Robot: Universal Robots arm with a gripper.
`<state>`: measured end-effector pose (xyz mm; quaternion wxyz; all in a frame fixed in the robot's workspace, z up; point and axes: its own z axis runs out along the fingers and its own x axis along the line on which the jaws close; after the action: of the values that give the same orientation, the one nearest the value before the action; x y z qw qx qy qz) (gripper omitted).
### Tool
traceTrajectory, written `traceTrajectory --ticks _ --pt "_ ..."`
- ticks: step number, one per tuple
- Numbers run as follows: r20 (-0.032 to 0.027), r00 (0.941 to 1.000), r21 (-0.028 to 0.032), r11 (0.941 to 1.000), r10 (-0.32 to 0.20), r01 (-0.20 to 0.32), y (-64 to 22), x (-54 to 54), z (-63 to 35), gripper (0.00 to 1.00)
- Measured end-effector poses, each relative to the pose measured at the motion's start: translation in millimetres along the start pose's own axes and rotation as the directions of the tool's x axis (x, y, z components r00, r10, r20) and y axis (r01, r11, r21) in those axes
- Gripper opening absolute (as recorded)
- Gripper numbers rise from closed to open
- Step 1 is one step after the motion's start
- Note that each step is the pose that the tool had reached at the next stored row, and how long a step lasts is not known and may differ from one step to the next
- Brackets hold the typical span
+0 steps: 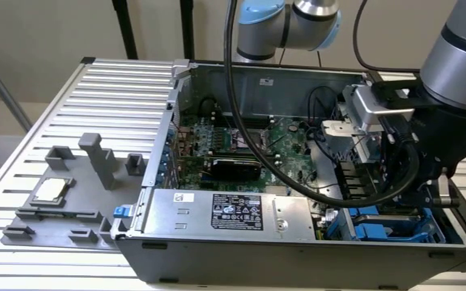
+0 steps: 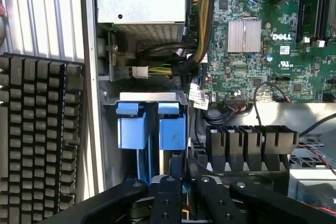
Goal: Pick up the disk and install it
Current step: 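Insert the second disk wire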
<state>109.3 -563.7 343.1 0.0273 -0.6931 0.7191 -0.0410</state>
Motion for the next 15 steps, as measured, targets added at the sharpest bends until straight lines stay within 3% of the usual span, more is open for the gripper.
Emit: traceTrajectory --ticks 15 --pt "-0.0025 1.0 0.0001 1.0 0.0 0.0 -3.1 -0.2 3.1 0.0"
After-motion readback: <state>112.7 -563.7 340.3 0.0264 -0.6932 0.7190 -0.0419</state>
